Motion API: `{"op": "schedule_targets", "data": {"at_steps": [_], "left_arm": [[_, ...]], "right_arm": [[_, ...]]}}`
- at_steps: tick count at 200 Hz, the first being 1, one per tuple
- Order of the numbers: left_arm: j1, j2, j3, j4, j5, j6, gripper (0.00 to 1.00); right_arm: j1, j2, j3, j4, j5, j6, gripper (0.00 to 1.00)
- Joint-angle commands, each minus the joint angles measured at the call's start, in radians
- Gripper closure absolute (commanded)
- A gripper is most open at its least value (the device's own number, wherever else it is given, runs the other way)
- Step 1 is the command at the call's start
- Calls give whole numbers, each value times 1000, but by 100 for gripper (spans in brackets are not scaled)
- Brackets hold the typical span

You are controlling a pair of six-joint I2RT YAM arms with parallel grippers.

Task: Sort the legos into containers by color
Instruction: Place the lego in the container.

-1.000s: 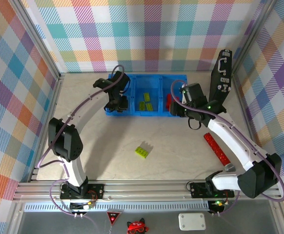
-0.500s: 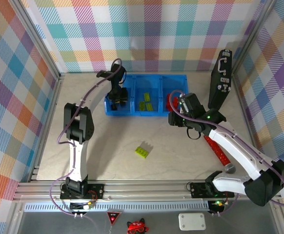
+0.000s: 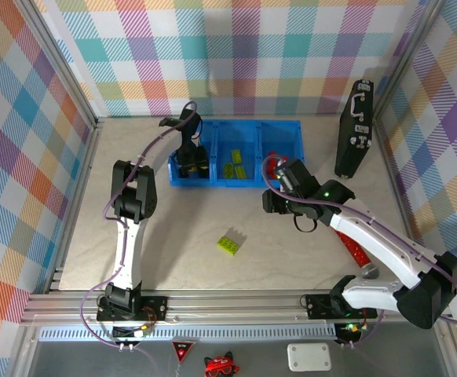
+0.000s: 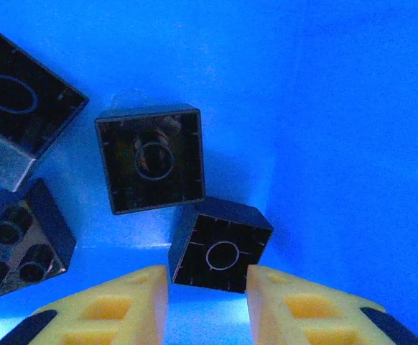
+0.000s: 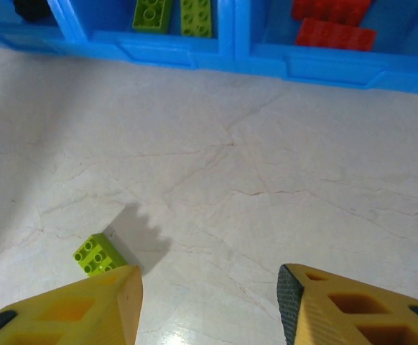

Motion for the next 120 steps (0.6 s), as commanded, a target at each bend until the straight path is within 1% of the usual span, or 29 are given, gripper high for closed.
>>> {"op": "schedule_targets", "data": {"at_steps": [1,67,120], "left_arm": [[7,-1,18,1,35,20,65],[8,-66,-11,-1,33,27,64],[8,-180,-60,-4,19,40,64]], "right_arm": [[32,35,-1,6,0,18,46],[96,111,5,61,-73,-8,46],[128,153,10,76,-103,-30,46]]}}
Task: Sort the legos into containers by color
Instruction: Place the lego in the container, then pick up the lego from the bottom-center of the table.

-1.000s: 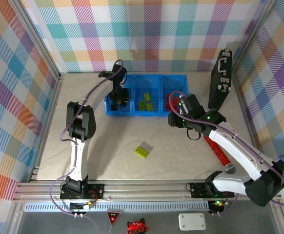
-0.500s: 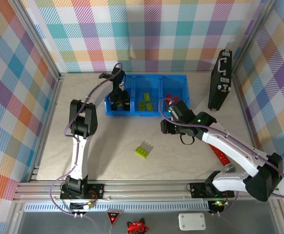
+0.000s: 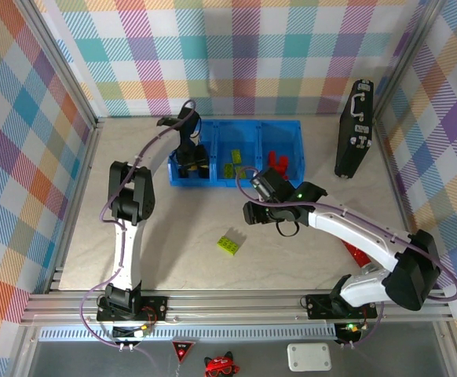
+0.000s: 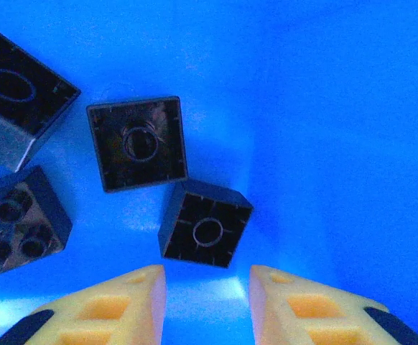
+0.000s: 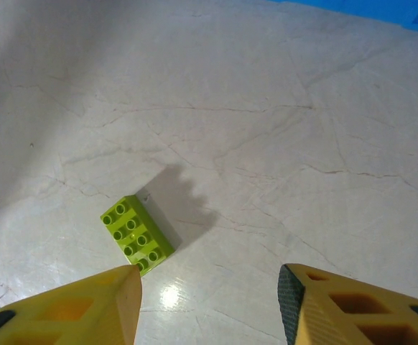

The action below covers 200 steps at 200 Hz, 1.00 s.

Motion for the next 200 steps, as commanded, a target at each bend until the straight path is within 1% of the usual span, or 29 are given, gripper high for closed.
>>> {"op": "schedule_targets", "data": {"at_steps": [1,51,92,142,200], "left_arm": [[8,-118,-24,-9,4,22,64],[13,-260,-89,-17,-6,38,64],[50,-411,-220,10,11,34,63],[161,-574,-402,15,36,64,63],[301,-693,-573,24,79,108,63]], "right_arm": [[17,17,10,20,-30,-29,45],[47,68,24,27,-48,-46,45],[82,127,44,51,-77,-46,46],[133,244,112,53,-104,-68,45],[167,360,195,9,-108,-101,44]]}}
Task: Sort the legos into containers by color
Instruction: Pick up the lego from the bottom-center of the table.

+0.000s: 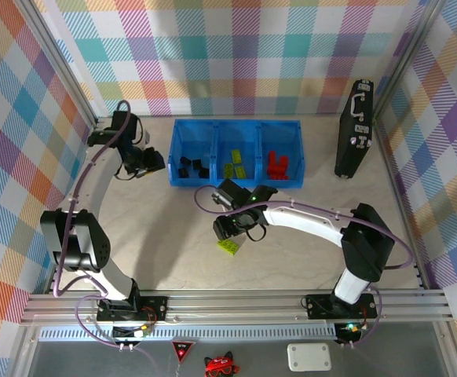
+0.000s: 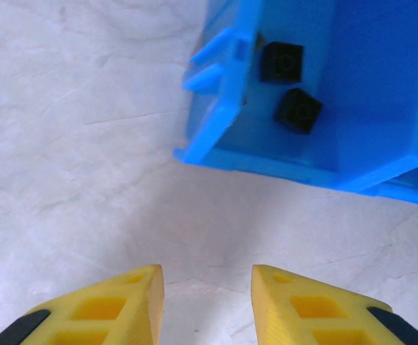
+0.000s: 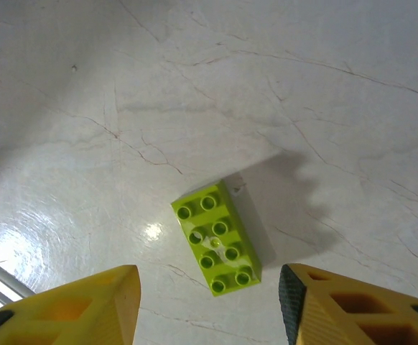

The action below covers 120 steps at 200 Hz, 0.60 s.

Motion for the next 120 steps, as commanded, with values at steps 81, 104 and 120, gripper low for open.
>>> {"op": "schedule_targets", "data": {"at_steps": [81,104,120], "left_arm": [[80,-145,-266,232,27,52,61],[80,-196,-306,278,-3,70,58],[80,-230,-331,301,-18,70,57]], "right_arm": [[59,149,107,-126,12,-109,42],[69,188,132,-156,22,-136,42],[77,213,153,-179,35,-152,41]]}}
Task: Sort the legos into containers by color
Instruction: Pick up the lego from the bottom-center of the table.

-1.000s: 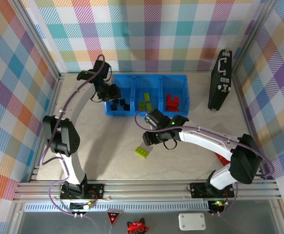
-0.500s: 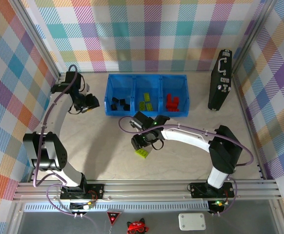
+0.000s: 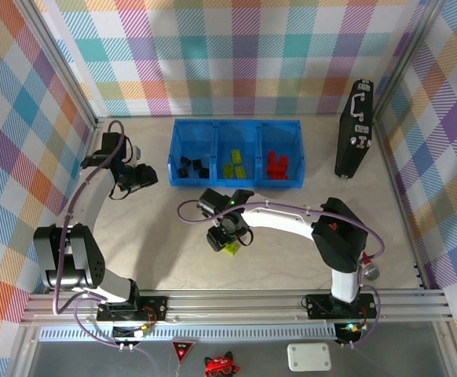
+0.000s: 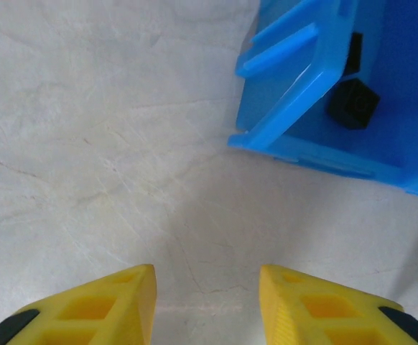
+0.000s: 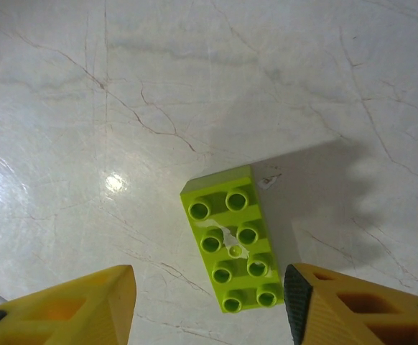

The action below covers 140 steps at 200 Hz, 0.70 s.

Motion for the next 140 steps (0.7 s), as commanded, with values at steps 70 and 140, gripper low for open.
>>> {"op": "schedule_targets", "data": {"at_steps": [70,140], "left_arm": [[8,-131,-60,100,-39,24,55],[9,-120,-52,90,-41,26,56]], "right_arm": [[24,110,75,-126,56,-118,41],[24,145,69,-155,70,-138,44]]}}
